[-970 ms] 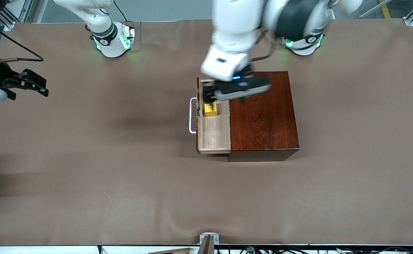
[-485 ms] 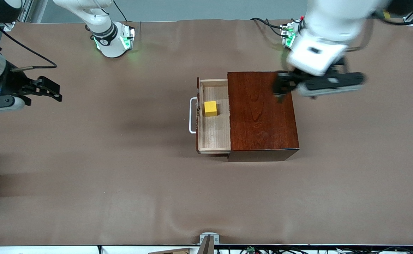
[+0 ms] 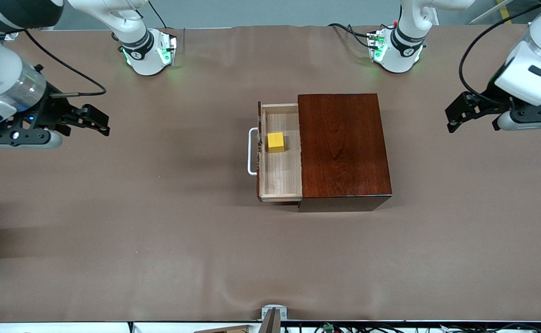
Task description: Open drawer, take yellow block, close drawer
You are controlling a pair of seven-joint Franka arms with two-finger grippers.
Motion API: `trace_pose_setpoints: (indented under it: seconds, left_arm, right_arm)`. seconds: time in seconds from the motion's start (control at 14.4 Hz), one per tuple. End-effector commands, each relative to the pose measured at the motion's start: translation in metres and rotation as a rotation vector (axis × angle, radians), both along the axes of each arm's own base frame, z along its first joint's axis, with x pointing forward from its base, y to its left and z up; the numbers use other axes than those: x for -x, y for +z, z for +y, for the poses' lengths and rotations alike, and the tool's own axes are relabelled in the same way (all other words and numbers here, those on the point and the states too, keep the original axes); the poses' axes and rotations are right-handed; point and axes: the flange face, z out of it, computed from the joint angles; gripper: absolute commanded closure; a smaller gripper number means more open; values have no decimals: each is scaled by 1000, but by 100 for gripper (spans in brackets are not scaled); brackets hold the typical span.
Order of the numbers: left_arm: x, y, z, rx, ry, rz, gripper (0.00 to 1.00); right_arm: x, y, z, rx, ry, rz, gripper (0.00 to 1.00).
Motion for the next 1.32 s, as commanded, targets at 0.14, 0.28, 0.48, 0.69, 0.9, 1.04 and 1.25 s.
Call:
trace_pose_setpoints:
  seconds: [0.14,0.28,0.48,0.69,0.9,1.04,1.25]
  left_arm:
    - [15,-17,12,-8,-7,52,0]
    - [12,-20,19,-15,-55,66,0]
    - [9,-21,28,-13,-48,62,0]
    - [8,-25,25,-14,-53,65,0]
    - [8,-30,25,-15,-55,71,0]
    - [7,-32,25,-15,-55,71,0]
    - [8,-37,24,-15,-55,75,0]
  right_arm:
    - [3,0,44,-13,-116,2,0]
    - [6,-5,67,-12,-172,6,0]
    - [10,-15,95,2,-239,23,0]
    - [14,-23,125,-4,-326,17,0]
    - [21,-33,160,-9,-438,20,0]
    - [25,-46,180,-9,-523,55,0]
    - [27,-58,207,-50,-708,90,0]
